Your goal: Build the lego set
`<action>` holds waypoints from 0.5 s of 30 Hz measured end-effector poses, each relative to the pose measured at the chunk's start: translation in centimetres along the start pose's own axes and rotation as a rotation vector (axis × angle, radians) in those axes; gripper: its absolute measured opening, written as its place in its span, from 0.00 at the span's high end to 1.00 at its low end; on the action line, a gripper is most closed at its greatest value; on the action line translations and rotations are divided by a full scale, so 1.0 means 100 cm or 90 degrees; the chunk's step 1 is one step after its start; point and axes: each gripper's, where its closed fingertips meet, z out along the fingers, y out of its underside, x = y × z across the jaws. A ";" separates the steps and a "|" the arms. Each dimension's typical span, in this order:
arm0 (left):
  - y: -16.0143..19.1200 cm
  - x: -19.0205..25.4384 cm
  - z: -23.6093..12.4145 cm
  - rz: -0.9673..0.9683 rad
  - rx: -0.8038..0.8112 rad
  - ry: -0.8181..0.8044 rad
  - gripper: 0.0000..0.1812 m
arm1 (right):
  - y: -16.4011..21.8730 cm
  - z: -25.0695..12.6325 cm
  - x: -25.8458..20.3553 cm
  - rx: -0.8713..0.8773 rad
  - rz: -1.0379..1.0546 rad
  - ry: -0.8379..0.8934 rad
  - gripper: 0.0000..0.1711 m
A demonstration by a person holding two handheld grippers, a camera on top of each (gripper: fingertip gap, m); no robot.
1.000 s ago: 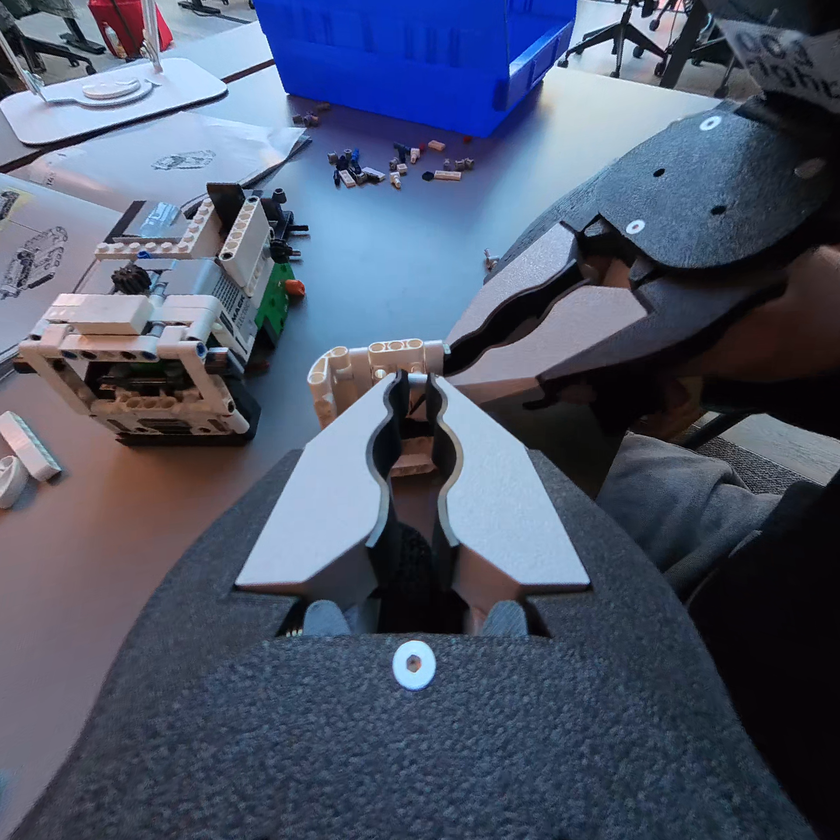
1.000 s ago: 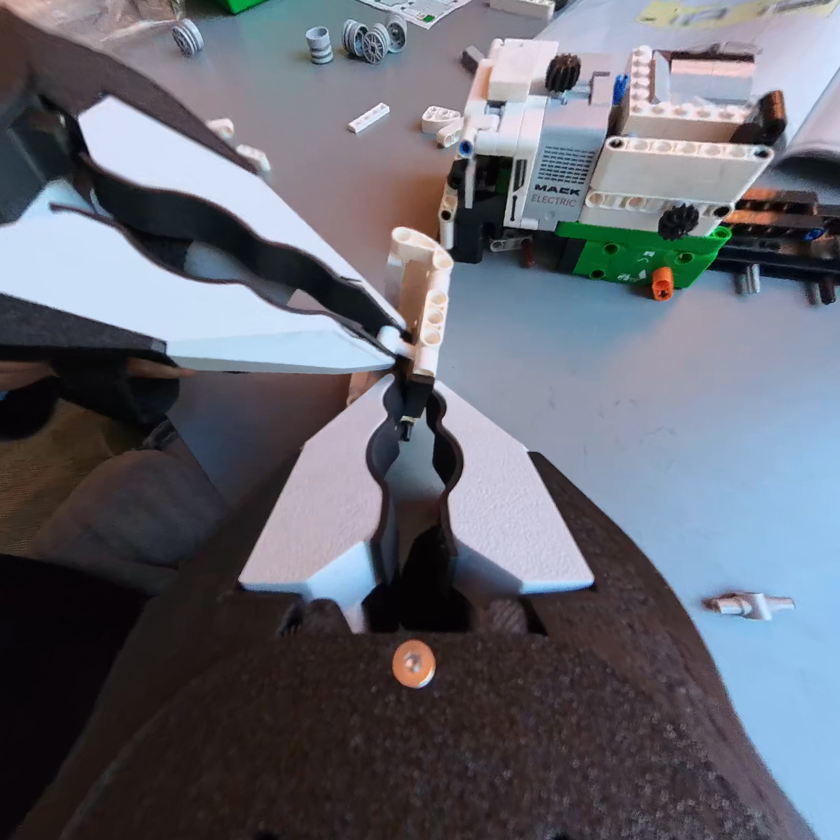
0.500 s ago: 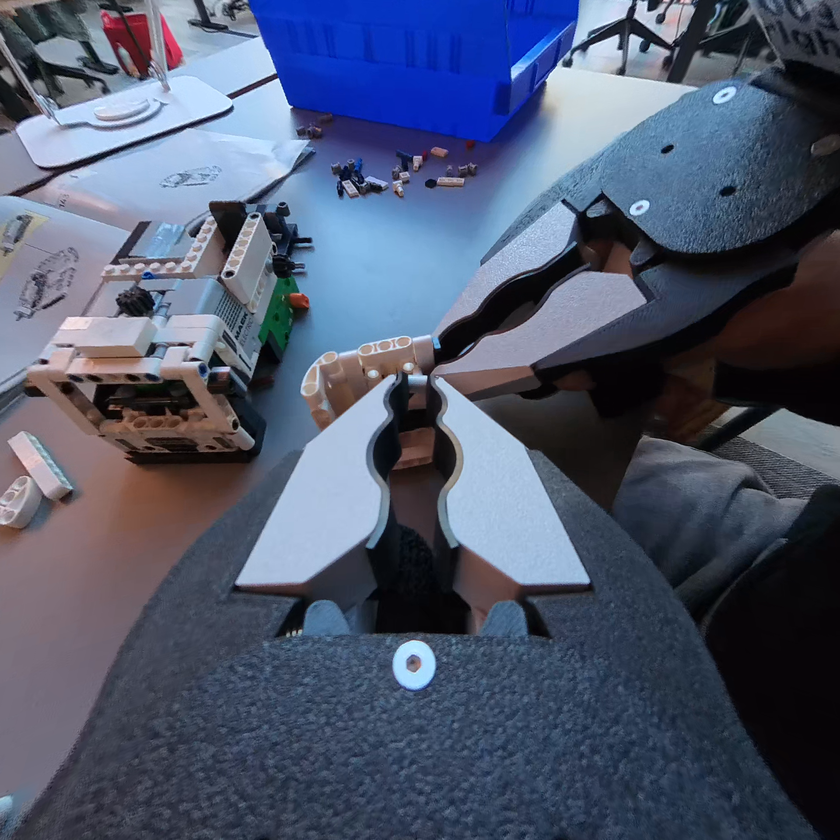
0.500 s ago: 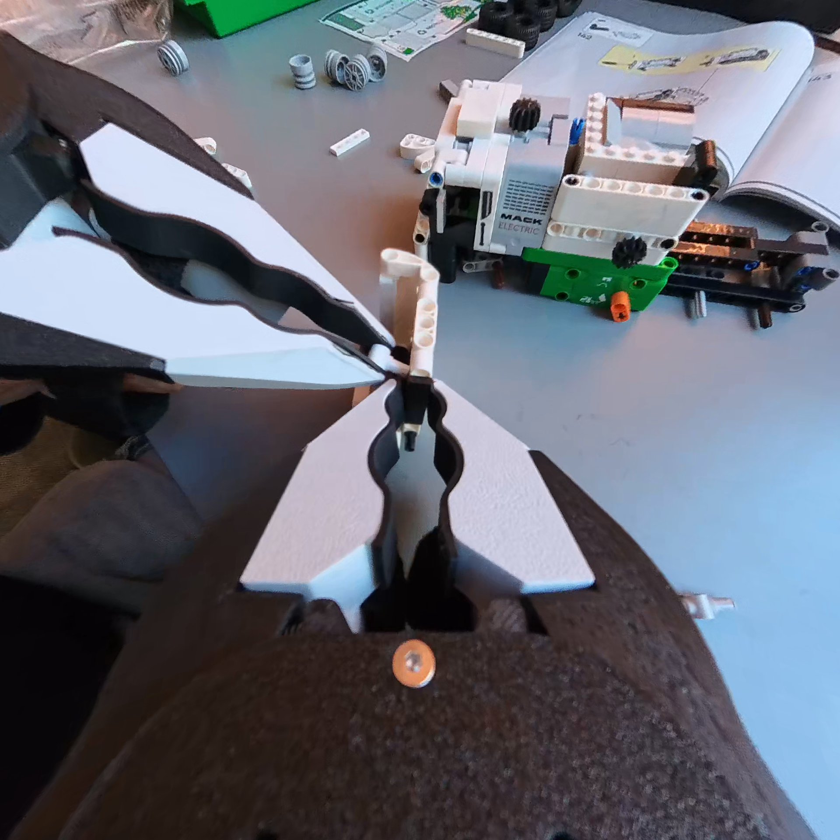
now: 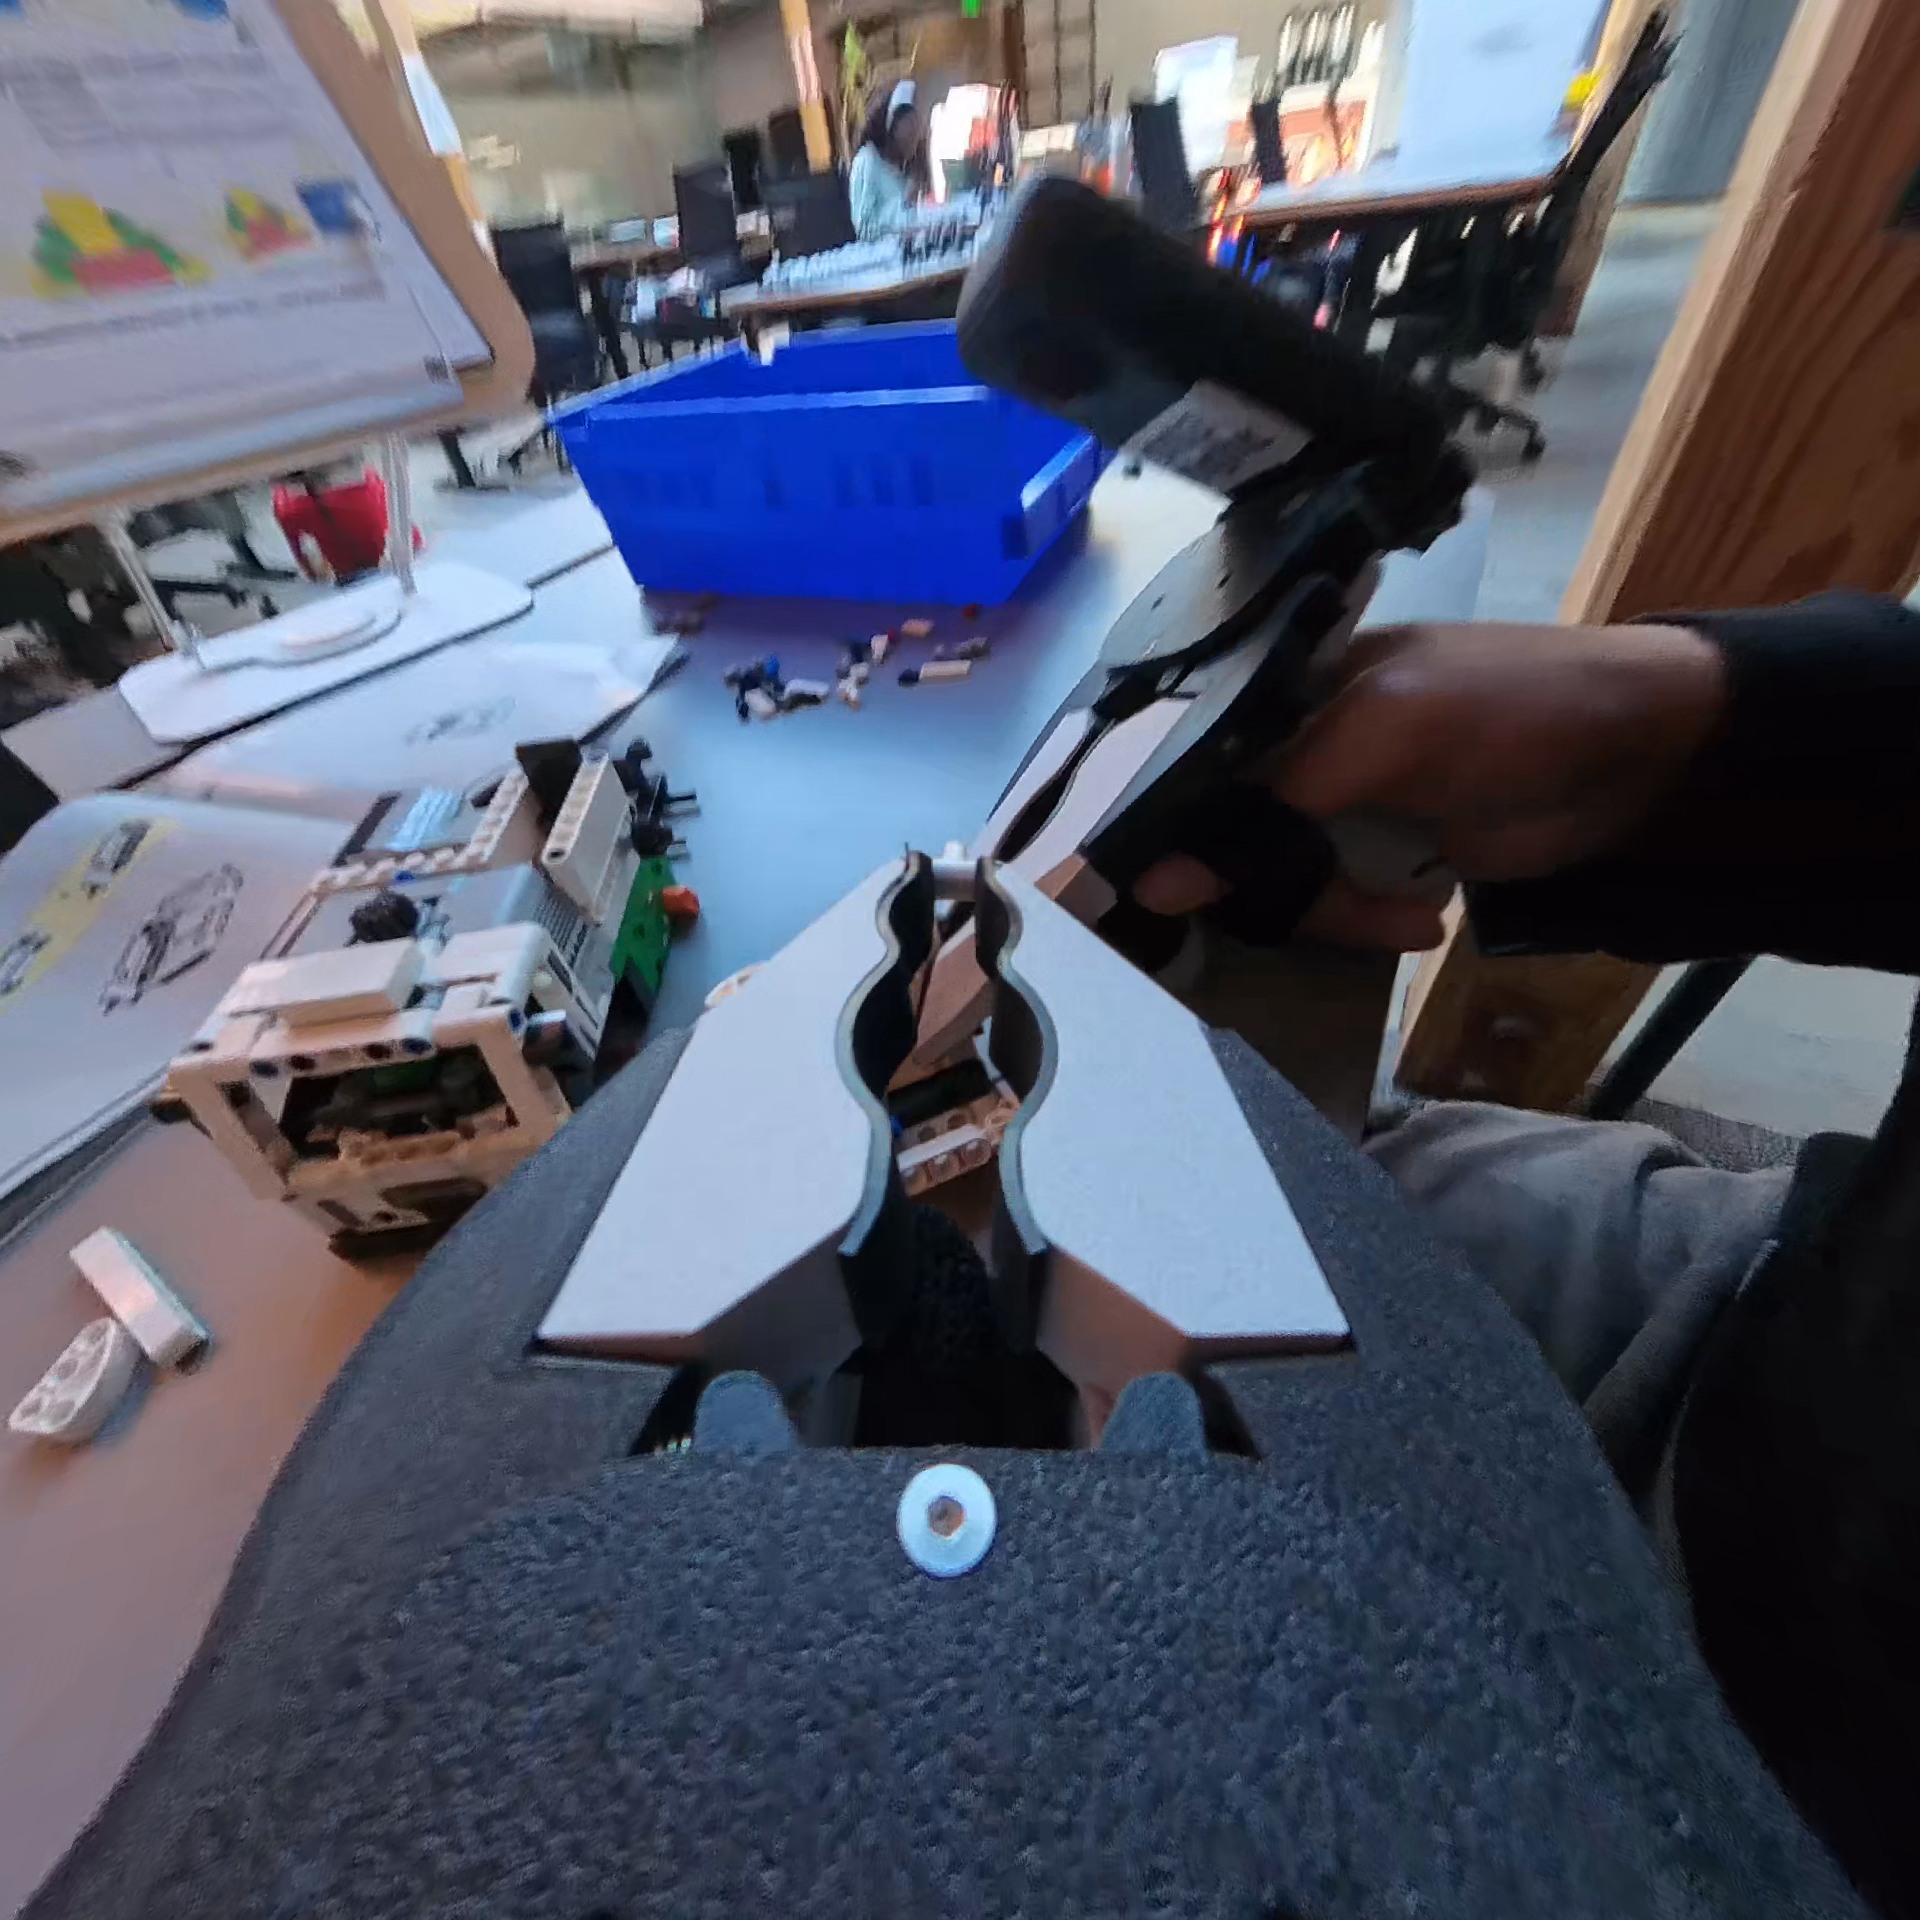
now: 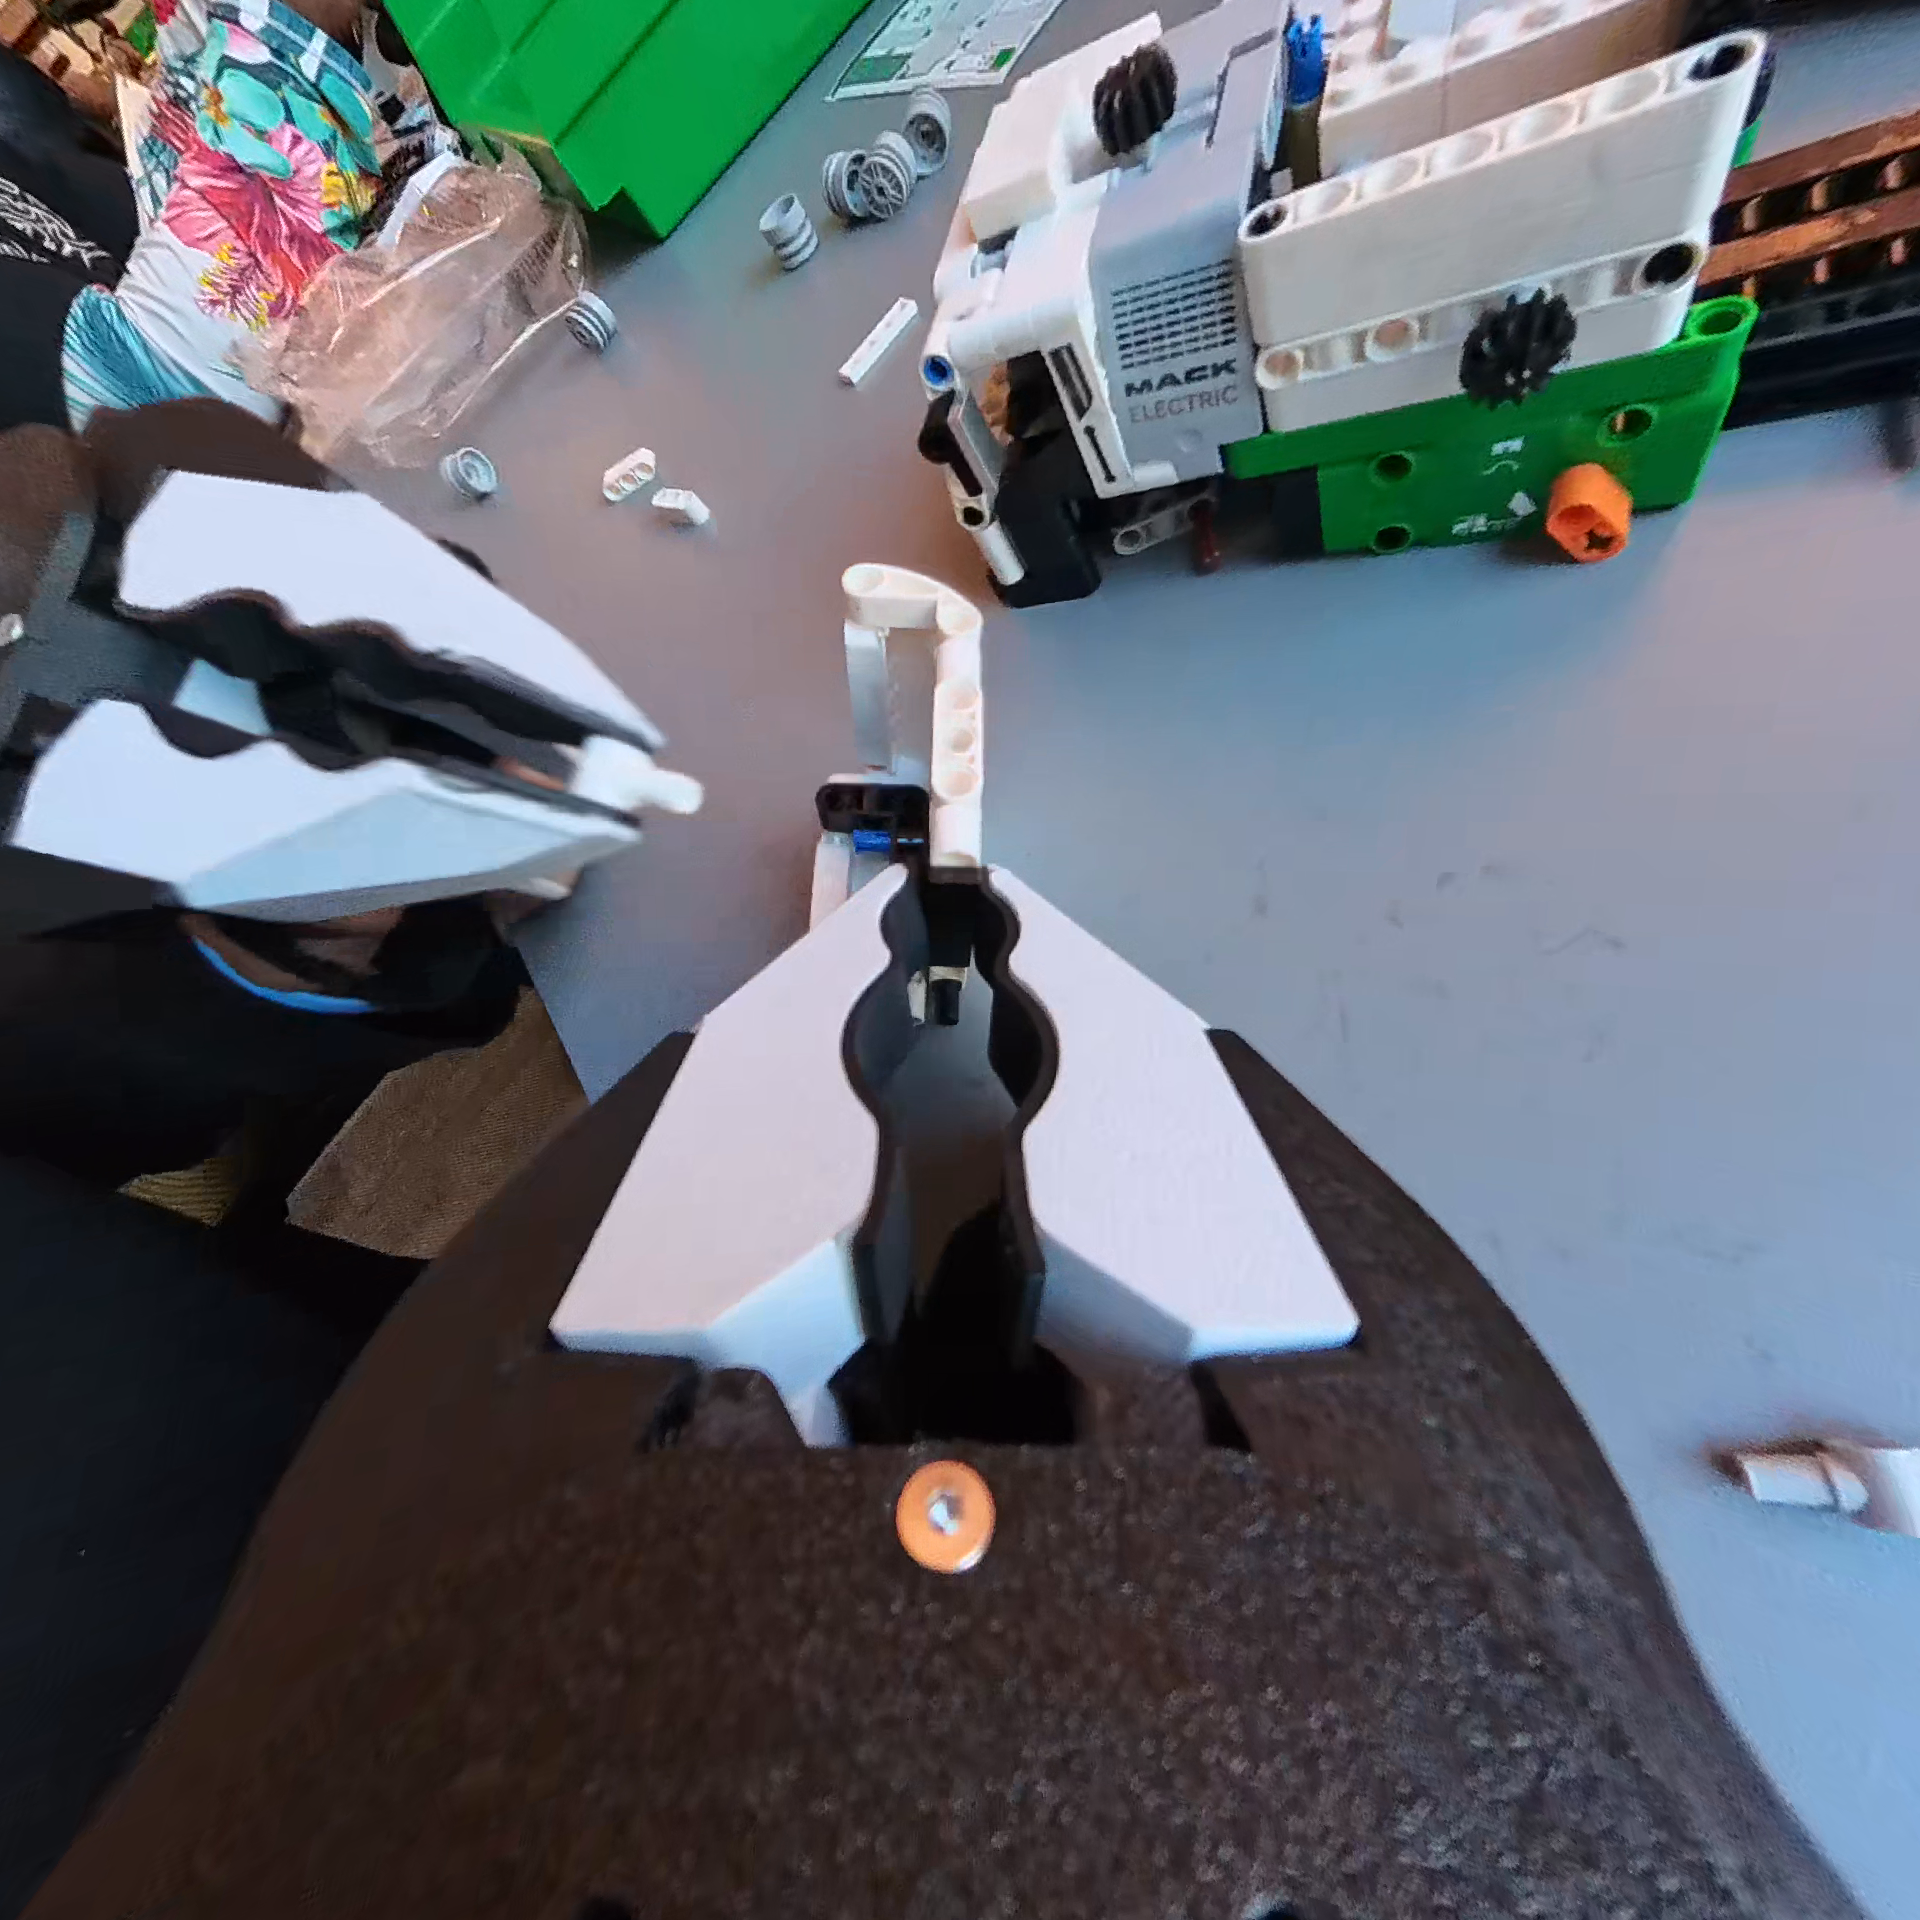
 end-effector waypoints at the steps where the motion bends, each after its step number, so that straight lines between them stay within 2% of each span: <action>1: -0.004 0.001 -0.004 0.000 0.022 0.006 0.96 | 0.000 0.000 0.000 -0.002 0.006 -0.006 0.96; 3: -0.010 0.000 -0.010 -0.007 0.055 0.009 0.97 | 0.001 -0.002 -0.001 -0.003 0.005 -0.017 0.96; 5: -0.016 0.000 -0.016 -0.003 0.088 0.005 0.96 | -0.001 -0.007 -0.008 0.007 -0.061 -0.028 0.96; 7: -0.021 0.001 -0.022 0.010 0.116 0.000 0.97 | 0.004 -0.013 0.002 -0.033 -0.252 0.037 0.96; 8: -0.023 0.004 -0.024 0.018 0.126 0.006 0.97 | 0.007 -0.015 0.002 -0.061 -0.350 0.043 0.96; 9: -0.022 0.007 -0.024 0.021 0.126 0.019 0.97 | 0.012 -0.017 -0.006 -0.071 -0.410 0.003 0.96; 12: -0.020 0.006 -0.022 0.010 0.111 0.027 0.96 | 0.016 -0.018 -0.006 -0.096 -0.389 -0.060 0.96; 15: -0.022 0.006 -0.023 0.037 0.120 -0.004 0.97 | 0.011 -0.019 0.003 -0.079 -0.411 -0.037 0.95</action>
